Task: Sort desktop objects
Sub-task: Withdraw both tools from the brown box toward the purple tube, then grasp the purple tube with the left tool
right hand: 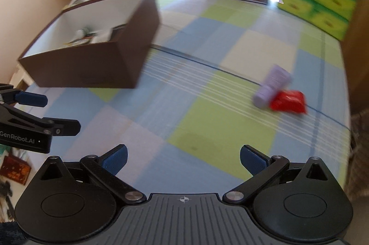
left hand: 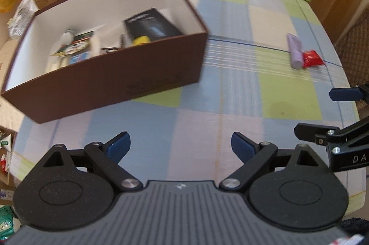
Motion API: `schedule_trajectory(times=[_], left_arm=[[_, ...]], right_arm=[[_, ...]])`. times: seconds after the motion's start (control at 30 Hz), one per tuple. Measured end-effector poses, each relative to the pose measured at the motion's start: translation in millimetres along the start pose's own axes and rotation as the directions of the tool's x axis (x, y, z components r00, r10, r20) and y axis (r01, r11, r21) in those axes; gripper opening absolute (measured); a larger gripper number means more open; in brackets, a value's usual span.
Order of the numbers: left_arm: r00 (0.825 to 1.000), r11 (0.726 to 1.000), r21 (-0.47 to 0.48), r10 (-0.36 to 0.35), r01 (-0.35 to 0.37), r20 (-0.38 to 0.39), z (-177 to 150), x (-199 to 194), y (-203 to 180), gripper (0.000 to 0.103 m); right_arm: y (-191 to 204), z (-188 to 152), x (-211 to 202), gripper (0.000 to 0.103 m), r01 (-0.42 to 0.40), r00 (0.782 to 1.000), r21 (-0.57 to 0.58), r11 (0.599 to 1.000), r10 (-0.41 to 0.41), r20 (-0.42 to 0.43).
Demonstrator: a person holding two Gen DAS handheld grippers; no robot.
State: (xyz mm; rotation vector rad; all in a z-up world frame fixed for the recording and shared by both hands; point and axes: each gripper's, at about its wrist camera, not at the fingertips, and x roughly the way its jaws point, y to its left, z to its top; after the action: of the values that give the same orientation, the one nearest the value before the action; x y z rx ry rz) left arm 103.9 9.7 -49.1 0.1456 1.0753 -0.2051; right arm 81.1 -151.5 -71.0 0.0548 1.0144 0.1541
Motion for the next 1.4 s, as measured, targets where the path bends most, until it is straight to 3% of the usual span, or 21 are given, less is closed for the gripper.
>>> schedule_trajectory(times=[0.5, 1.03, 1.1, 1.27, 1.4], left_arm=[[0.992, 0.978, 0.165, -0.124, 0.128, -0.035, 28.1, 41.6, -95.8, 0.092], [0.976, 0.925, 0.323, -0.216, 0.203, 0.007, 87.8, 96.9, -168.4, 0.090], [0.976, 0.919, 0.338, -0.217, 0.203, 0.005, 95.9, 104.1, -176.9, 0.088], [0.975, 0.904, 0.376, -0.223, 0.204, 0.009, 114.2, 121.2, -193.2, 0.078], [0.972, 0.887, 0.410, -0.236, 0.213, 0.008, 125.0, 134.2, -203.5, 0.075]], right_arm=[[-91.8, -29.9, -14.3, 0.101, 0.143, 0.988, 0.198, 0.970, -0.150, 0.020], [-151.5, 1.7, 12.0, 0.101, 0.154, 0.967, 0.220, 0.963, -0.192, 0.164], [-156.3, 5.7, 16.0, 0.096, 0.148, 0.967, 0.217, 0.965, -0.188, 0.175], [-166.1, 13.7, 27.0, 0.069, 0.135, 0.967, 0.201, 0.970, -0.173, 0.188], [-172.3, 18.1, 33.4, 0.055, 0.127, 0.969, 0.193, 0.973, -0.163, 0.184]])
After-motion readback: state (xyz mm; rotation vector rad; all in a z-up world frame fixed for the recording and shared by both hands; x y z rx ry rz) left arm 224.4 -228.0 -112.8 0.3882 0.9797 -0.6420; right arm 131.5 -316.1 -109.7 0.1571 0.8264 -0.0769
